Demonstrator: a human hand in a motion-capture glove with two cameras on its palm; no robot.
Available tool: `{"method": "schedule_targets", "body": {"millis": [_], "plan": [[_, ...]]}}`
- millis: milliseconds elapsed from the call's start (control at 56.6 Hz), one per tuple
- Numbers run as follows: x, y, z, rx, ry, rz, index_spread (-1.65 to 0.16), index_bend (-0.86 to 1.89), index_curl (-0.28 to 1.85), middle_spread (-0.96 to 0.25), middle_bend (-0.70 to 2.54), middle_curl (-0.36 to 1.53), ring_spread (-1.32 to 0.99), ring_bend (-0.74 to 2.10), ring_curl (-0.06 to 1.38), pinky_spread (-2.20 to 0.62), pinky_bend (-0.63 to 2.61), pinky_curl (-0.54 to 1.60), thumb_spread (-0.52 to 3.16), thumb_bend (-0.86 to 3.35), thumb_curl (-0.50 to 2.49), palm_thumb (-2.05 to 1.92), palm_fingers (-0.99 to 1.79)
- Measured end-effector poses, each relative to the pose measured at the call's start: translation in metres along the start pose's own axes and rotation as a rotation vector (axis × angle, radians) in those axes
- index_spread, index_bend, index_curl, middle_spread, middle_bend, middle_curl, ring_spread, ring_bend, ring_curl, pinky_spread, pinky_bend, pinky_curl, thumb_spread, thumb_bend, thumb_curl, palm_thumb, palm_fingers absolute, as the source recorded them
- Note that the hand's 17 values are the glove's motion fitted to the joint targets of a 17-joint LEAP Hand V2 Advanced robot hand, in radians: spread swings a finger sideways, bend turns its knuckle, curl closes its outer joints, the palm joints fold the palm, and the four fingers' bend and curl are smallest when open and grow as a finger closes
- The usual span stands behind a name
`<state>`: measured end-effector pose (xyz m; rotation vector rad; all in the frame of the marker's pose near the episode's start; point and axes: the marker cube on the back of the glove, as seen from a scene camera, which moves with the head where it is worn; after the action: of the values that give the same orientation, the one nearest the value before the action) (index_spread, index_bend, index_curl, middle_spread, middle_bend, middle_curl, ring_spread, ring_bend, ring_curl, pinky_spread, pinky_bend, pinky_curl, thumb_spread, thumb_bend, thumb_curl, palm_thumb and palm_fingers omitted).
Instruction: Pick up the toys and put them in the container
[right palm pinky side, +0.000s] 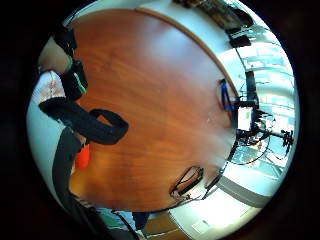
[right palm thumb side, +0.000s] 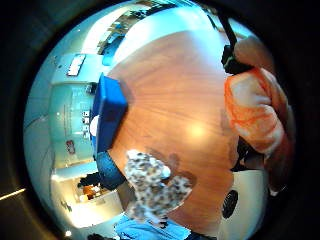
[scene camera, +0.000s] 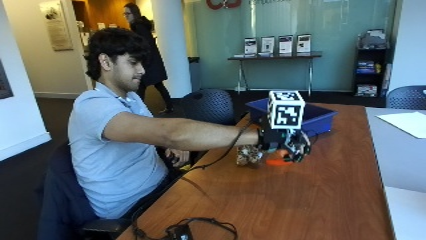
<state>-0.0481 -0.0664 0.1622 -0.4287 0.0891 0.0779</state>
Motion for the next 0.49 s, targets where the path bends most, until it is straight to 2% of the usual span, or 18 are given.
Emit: {"method": "schedule_targets", "body": {"millis": [247, 495], "plan": [[-0.132, -0.019, -0.090, 0.148, 0.032, -0.176, -0.31, 0.14, 0.19, -0.01, 0.30, 0.35, -0.19, 1.06, 0.50, -0.36, 1.21, 0.44, 1.45, 0.36, 0.56, 0.78, 0.77], [-0.265, -0.030, -0.095, 0.144, 0.048, -0.401, -0.31, 0.14, 0.18, -0.01, 0.28, 0.39, -0.19, 1.07, 0.51, -0.37, 1.23, 0.45, 1.45, 0.35, 0.59, 0.78, 0.75]]}}
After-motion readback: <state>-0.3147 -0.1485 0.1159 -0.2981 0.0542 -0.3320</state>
